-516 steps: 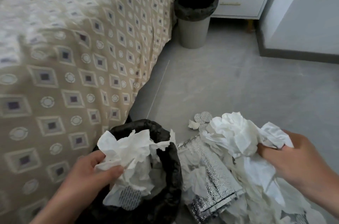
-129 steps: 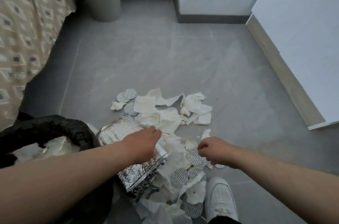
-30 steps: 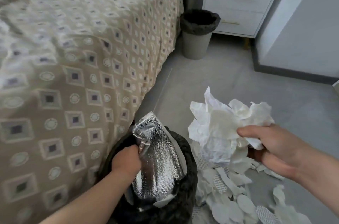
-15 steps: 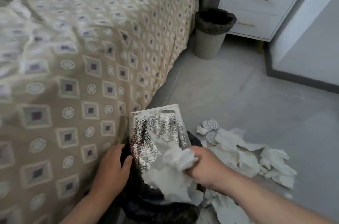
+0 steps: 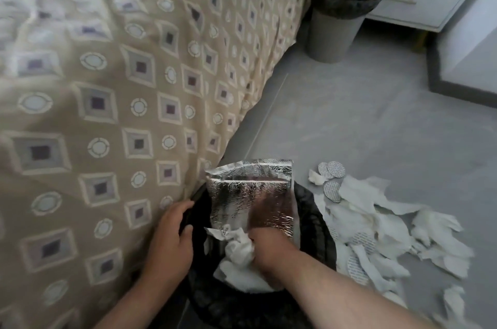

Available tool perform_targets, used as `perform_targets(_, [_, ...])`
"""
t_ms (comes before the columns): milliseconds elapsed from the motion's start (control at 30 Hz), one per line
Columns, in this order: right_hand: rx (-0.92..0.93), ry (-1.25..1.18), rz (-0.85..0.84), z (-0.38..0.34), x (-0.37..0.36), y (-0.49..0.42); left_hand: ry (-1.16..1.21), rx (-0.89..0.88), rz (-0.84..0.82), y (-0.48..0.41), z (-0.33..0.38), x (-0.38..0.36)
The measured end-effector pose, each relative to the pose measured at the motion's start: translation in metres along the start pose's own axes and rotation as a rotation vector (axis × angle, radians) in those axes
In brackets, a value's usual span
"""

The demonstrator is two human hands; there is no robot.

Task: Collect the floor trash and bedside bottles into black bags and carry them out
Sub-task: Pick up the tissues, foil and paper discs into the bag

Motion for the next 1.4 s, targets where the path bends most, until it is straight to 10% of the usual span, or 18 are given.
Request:
perform_targets(300, [0.13, 0.0, -0.055, -0.01, 0.053, 0.051, 0.136, 0.002, -0.051, 0.008, 0.017, 0.008])
perform_targets(567, [0.113, -0.152, 0.303, 0.04, 0.129, 0.198, 0.315, -0.377, -0.055, 0.025, 0.13, 0.054])
perform_targets(867, [-0.347, -0.594, 0.532, 0.207, 0.084, 0.27, -0.415, -0.923, -0.705, 0.066, 0.288, -0.069])
perform_targets(1100, [-0.495, -0.568, 0.475, 0.28, 0.04, 0.273, -0.911, -0.712, -0.923, 0.07, 0.281, -0.222])
perform_targets(1400, [-0.693, -0.494, 0.295, 0.335, -0.04, 0.273, -0.91, 0.054, -0.7, 0.076, 0.171, -0.319])
Point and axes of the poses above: each hand's wrist, its own y-axis away from the middle knuckle, its own x-axis out of the back of the hand, z = x × y, the point moved 1 cm from there along -y, towards the middle knuckle, and after that the axes turned 7 degrees about x, right-handed, at the moved point
